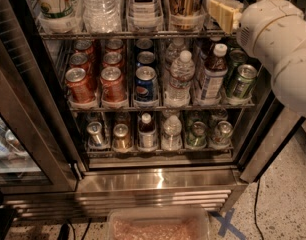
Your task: Pick pepsi can from top shelf of fridge
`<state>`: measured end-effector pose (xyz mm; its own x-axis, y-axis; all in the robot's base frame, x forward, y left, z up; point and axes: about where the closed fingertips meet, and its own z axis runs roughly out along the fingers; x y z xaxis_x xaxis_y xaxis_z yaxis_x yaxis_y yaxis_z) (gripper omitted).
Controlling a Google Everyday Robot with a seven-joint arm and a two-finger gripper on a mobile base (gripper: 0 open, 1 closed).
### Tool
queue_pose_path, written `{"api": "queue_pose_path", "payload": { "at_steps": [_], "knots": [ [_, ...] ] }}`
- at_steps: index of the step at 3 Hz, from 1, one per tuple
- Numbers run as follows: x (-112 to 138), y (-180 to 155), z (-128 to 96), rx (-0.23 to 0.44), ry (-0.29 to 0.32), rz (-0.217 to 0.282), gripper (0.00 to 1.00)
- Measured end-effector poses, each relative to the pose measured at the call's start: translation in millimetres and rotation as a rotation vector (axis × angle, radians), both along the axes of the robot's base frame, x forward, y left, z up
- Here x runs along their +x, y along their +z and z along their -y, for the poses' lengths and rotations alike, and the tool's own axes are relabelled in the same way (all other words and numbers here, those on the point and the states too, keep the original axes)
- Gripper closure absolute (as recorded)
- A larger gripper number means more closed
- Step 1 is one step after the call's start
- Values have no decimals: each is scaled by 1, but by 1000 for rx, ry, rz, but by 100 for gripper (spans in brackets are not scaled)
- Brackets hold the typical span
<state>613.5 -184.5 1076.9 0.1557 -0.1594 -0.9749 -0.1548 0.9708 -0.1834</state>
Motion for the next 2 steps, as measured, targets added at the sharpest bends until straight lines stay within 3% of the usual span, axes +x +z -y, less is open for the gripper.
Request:
{"api": "queue_pose_path", "payload": {
  "at_steps": [2],
  "knots": [
    [18, 0, 2, 2, -14, 4, 27]
  ]
}}
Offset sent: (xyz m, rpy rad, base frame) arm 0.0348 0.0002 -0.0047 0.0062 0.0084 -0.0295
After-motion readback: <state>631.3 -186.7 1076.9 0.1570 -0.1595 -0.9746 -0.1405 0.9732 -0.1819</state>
